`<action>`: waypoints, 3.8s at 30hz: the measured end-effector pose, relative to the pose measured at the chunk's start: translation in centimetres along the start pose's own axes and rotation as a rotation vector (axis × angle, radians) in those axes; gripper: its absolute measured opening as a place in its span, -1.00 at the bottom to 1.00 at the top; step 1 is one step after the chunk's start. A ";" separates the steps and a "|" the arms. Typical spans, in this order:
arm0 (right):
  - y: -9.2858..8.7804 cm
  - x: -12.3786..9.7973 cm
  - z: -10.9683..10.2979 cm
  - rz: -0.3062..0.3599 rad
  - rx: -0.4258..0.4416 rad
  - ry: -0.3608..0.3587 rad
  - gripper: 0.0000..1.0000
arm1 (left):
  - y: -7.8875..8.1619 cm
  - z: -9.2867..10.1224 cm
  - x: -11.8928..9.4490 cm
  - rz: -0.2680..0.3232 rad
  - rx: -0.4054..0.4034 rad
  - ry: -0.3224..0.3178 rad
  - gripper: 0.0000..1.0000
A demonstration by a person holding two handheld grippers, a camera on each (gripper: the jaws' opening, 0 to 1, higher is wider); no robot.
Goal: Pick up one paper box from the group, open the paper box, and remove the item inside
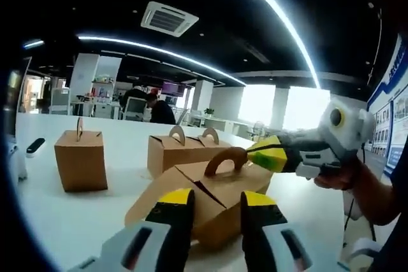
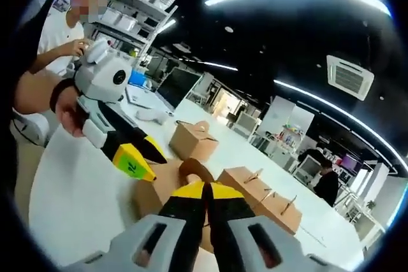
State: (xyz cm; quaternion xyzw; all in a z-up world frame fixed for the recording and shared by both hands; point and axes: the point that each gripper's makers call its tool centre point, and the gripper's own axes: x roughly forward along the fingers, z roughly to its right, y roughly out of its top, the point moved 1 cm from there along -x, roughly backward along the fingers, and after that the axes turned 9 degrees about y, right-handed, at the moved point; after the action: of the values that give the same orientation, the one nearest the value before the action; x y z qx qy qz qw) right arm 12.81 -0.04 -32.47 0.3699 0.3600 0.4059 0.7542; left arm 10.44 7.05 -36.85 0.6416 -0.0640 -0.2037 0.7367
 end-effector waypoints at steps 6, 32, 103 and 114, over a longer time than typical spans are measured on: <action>0.4 -0.4 0.2 0.023 0.013 -0.002 -0.95 | 0.0 0.2 0.1 -0.002 0.008 0.000 -0.36; -1.2 -0.5 -2.7 -0.008 -0.089 0.111 -0.95 | 0.1 0.3 0.4 -0.034 0.004 -0.006 -0.41; -1.4 -0.9 -3.4 -0.073 -0.342 0.147 -0.95 | 3.7 3.2 6.2 -0.673 0.269 -0.569 -0.92; -1.0 -1.2 -3.1 -0.056 -0.350 0.136 -0.95 | 5.8 2.7 6.8 -0.616 0.196 -0.554 -0.92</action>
State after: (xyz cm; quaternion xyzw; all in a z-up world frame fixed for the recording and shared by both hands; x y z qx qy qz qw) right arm 10.06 -0.70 -34.50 0.1947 0.3443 0.4651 0.7920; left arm 16.96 2.50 -31.91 0.6187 -0.0839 -0.5719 0.5321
